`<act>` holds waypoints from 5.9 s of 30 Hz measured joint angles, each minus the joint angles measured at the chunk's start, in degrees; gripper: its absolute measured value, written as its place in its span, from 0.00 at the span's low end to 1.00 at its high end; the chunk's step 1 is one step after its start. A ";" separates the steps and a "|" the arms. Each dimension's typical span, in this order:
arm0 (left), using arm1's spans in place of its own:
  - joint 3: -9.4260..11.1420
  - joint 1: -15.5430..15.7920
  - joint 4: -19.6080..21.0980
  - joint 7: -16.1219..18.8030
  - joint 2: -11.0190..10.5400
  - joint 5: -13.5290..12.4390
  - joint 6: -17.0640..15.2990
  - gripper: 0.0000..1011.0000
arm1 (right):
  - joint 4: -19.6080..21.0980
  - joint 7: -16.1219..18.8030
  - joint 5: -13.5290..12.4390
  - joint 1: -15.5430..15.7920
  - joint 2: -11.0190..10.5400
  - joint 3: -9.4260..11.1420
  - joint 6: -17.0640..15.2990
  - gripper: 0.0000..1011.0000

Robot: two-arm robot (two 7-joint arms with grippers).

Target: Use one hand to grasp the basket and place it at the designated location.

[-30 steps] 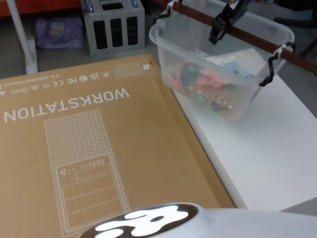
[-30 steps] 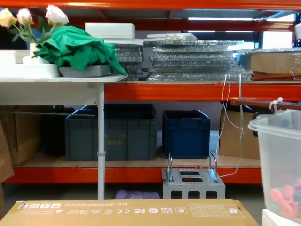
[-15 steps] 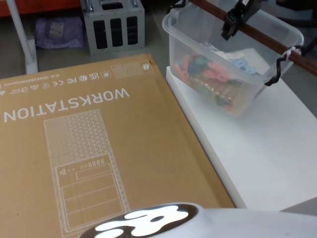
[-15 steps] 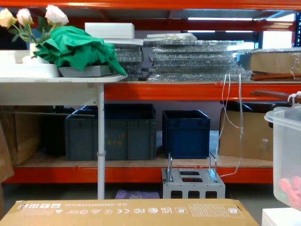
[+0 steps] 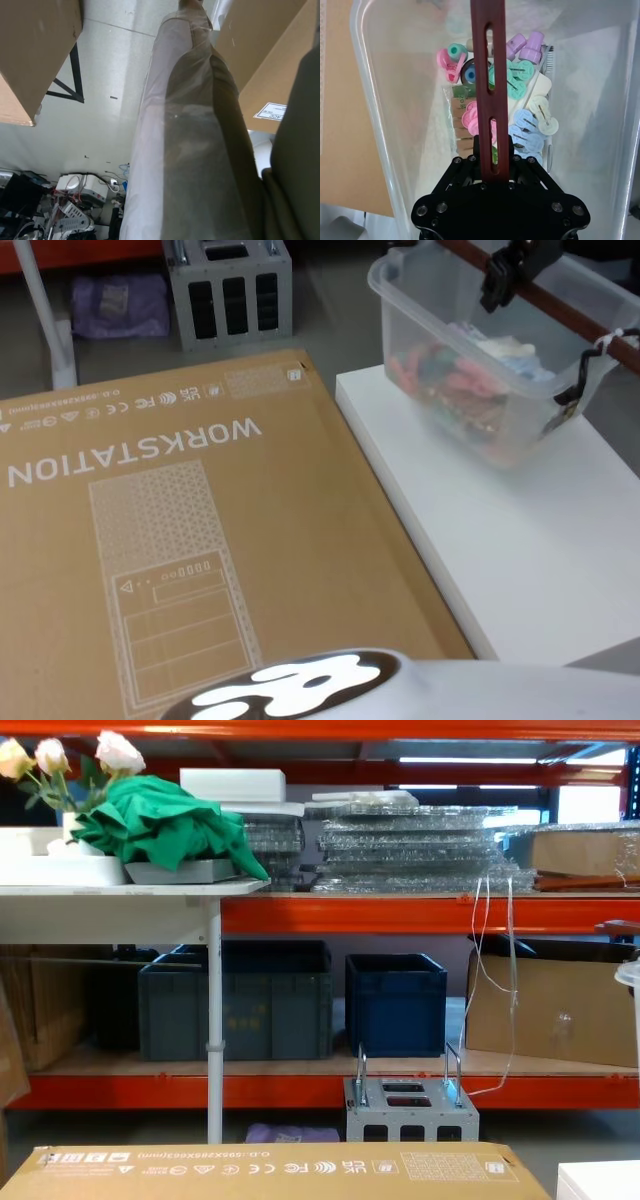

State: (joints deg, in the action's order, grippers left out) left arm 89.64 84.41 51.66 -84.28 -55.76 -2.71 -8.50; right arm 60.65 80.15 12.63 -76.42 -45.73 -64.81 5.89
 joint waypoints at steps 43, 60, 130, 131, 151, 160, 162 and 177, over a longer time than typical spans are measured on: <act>0.00 0.00 0.00 0.00 0.00 0.00 0.00 0.00 | -4.15 0.96 0.18 2.60 -0.68 4.36 -7.32 0.20; 0.00 0.00 0.00 0.00 0.00 0.00 0.00 0.00 | -6.75 1.29 0.26 3.31 -0.78 5.10 -9.24 0.20; 0.00 0.00 -0.01 0.00 0.00 0.00 0.00 0.00 | -19.39 3.98 -1.78 3.79 5.89 3.48 -2.54 0.20; 0.00 0.00 -0.01 0.00 0.00 0.00 0.00 0.00 | -19.48 4.00 -1.76 3.78 5.96 3.45 -2.49 0.20; 0.00 0.00 -0.01 0.00 0.00 0.00 0.00 0.00 | -21.79 4.62 -1.48 3.63 7.16 2.81 -1.03 0.20; 0.00 0.00 -0.01 0.00 0.00 0.00 0.00 0.00 | -22.95 4.71 -1.15 3.35 7.74 2.63 -0.85 0.25; 0.00 0.00 -0.01 0.00 0.00 0.00 0.00 0.00 | -22.52 4.68 -1.06 3.35 7.54 2.64 -0.90 0.33; 0.00 0.00 -0.01 0.00 0.00 0.00 0.00 0.00 | -21.09 4.08 -0.79 3.34 6.84 2.81 -0.98 0.80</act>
State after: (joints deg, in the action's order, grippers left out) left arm 89.64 84.40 51.65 -84.28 -55.76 -2.71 -8.50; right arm 39.56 84.23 11.84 -73.08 -38.89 -62.00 4.91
